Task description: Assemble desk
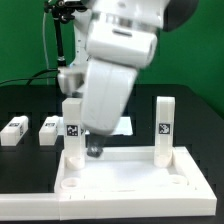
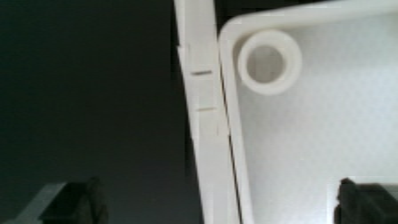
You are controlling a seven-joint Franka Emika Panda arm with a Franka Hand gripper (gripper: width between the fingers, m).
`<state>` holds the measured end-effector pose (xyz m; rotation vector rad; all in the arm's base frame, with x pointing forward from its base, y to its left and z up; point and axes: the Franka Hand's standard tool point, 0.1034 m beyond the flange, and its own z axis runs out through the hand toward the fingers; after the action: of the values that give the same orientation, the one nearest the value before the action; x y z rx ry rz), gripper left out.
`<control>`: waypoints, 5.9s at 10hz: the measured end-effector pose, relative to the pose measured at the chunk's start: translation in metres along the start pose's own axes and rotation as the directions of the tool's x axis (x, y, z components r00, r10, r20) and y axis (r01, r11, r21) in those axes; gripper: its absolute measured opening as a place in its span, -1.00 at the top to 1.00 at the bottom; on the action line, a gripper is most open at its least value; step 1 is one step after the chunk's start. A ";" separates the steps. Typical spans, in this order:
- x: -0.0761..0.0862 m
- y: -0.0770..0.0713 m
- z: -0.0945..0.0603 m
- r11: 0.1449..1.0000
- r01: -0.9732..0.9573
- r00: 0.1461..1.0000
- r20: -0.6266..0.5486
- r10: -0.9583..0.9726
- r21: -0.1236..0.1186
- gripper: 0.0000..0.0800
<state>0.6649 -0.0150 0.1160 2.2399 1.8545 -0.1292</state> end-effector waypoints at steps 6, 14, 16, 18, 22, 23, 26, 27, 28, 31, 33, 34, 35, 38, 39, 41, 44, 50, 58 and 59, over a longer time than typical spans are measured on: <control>-0.011 0.000 0.007 0.927 -0.376 0.927 0.009 0.376 0.004 -0.62; -0.116 -0.032 -0.021 0.543 -0.829 0.552 0.040 0.833 0.133 -0.62; -0.115 -0.032 -0.020 0.456 -0.881 0.465 0.053 0.884 0.130 -0.62; -0.114 -0.032 -0.020 0.346 -0.930 0.356 0.068 0.932 0.126 -0.62; -0.149 -0.077 -0.003 0.059 -0.971 0.079 0.078 0.994 0.232 -0.62; -0.156 -0.094 0.009 -0.014 -0.967 0.010 0.095 0.995 0.253 -0.62; -0.174 -0.113 0.025 -0.202 -0.934 -0.155 0.176 0.972 0.294 -0.62; -0.170 -0.112 0.025 -0.199 -0.935 -0.152 0.173 0.973 0.293 -0.62; -0.169 -0.113 0.025 -0.194 -0.936 -0.147 0.174 0.974 0.294 -0.62; -0.182 -0.129 0.037 -0.204 -0.915 -0.113 0.264 0.958 0.348 -0.62; -0.181 -0.151 0.038 -0.243 -0.885 -0.039 0.457 0.888 0.397 -0.62; -0.178 -0.156 0.042 -0.253 -0.879 -0.019 0.500 0.866 0.404 -0.62; -0.170 -0.164 0.042 -0.278 -0.872 -0.004 0.562 0.827 0.403 -0.62; -0.166 -0.168 0.045 -0.288 -0.860 0.091 0.683 0.725 0.421 -0.62; -0.165 -0.169 0.049 -0.293 -0.860 0.101 0.702 0.705 0.418 -0.62; -0.156 -0.202 0.067 -0.338 -0.856 0.131 0.797 0.590 0.391 -0.62; -0.154 -0.217 0.070 -0.362 -0.853 0.136 0.830 0.541 0.376 -0.62; -0.143 -0.251 0.084 -0.393 -0.854 0.123 0.865 0.486 0.342 -0.62; -0.134 -0.244 0.097 -0.376 -0.864 0.128 0.868 0.480 0.336 -0.62; -0.131 -0.244 0.097 -0.377 -0.865 0.126 0.871 0.476 0.331 -0.62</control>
Offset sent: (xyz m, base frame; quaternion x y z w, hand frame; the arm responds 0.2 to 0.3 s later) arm 0.0000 0.0000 0.0000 0.0000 0.0000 0.1938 0.9810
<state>0.4082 -0.1208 0.0204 3.1155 -0.7126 -1.5500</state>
